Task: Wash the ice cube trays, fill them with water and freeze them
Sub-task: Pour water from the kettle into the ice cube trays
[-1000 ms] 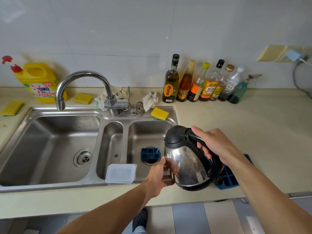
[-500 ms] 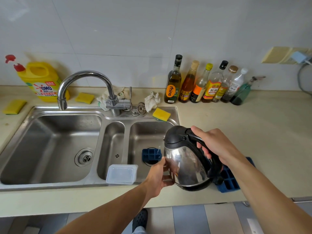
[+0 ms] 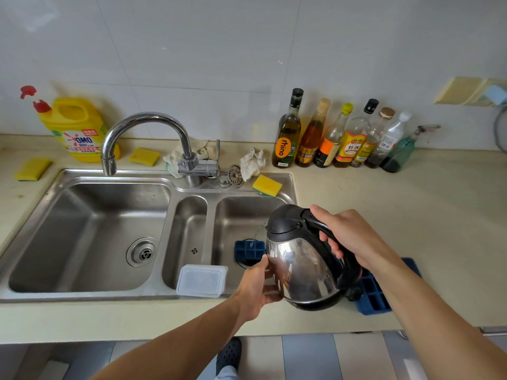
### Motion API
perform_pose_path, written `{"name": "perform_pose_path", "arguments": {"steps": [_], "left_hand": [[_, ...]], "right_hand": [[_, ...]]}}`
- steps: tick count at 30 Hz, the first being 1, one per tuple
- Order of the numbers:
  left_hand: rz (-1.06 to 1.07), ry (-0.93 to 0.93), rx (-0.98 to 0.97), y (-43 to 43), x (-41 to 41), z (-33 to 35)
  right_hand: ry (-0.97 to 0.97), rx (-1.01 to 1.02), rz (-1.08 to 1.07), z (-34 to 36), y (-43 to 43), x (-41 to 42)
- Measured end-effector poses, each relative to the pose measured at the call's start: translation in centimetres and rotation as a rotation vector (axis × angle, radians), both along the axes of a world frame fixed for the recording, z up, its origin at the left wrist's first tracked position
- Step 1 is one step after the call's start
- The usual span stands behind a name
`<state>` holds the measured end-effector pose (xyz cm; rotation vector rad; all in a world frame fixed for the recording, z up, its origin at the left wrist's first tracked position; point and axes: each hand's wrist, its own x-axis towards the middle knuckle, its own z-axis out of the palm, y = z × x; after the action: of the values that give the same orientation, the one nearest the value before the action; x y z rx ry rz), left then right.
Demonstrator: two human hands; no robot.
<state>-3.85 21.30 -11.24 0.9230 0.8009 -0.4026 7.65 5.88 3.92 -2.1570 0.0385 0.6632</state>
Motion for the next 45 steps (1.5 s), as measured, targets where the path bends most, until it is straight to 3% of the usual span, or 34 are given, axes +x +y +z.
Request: {"name": "perform_pose_path", "arguments": {"steps": [23, 45], "left_hand": [[-0.065, -0.065, -0.013, -1.4, -0.8, 0.2], [0.023, -0.001, 0.007, 2.3, -2.4, -1.1]], "right_hand": [[-0.005, -0.004, -0.044, 0.4, -1.7, -1.1], [0.006, -0.01, 0.044, -0.9, 2.6, -1.4]]}}
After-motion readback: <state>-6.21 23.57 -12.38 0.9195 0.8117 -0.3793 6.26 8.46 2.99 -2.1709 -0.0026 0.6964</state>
